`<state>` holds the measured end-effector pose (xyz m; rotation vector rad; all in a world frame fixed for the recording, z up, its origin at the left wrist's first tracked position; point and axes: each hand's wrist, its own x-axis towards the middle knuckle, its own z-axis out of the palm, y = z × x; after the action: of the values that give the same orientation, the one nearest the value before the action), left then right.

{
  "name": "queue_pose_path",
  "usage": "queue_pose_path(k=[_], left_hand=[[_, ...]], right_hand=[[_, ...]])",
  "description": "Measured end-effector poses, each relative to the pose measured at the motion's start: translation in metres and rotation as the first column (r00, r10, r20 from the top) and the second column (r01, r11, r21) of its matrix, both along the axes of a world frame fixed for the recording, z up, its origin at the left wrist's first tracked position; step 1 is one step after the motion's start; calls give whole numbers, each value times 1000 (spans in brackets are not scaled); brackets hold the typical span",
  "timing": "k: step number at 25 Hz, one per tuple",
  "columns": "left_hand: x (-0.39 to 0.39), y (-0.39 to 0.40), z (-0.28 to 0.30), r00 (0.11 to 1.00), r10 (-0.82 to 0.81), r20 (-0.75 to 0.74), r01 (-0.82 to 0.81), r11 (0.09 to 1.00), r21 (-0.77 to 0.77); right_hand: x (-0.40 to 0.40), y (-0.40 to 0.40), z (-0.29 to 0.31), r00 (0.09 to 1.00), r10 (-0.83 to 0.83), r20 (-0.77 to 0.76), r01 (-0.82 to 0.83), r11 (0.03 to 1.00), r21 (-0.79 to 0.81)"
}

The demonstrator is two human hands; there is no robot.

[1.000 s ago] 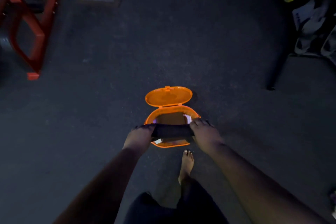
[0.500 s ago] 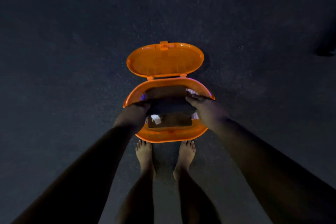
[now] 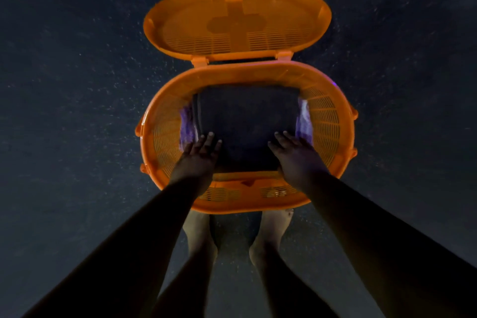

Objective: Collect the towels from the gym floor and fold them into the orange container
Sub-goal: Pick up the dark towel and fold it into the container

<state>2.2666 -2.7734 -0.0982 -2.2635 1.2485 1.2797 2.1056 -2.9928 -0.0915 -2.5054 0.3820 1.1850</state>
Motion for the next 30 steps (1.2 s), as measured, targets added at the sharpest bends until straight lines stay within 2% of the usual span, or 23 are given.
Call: queue_pose_path(k=[3,4,6,10,13,18,23,27,30], left_hand=[[4,-12,4,973,229,38,-208,934,-291],[7,-21,2,960,274,64,-230,896,-380],[14,-43,-12,940,307,145,-205,853,-480],[22,-62,-70,934,278,226,-151,877,-456],[11,-49,-104,897,330,294,-140,843,-520],[7,-50,-94,875,346,337,-124,835,-536],[1,-46,-97,861,404,308,-194,822,-536],[-1,-44,-128,848,411,334,-161,801,-577],[0,-46,-119,854,408,323,-166,802,-574]], right_hand=[[15,2,5,953,-112,282,143,985,-93],[27,2,4,917,-164,365,215,971,-104],[51,3,-10,885,-206,417,288,947,-143],[64,1,-68,895,-218,388,306,935,-181],[56,-1,-102,885,-133,446,244,949,-200],[57,2,-95,886,-62,459,210,937,-280],[49,16,-99,843,-198,500,369,889,-270],[44,13,-131,822,-182,540,362,899,-247],[46,12,-121,817,-201,541,380,893,-243]])
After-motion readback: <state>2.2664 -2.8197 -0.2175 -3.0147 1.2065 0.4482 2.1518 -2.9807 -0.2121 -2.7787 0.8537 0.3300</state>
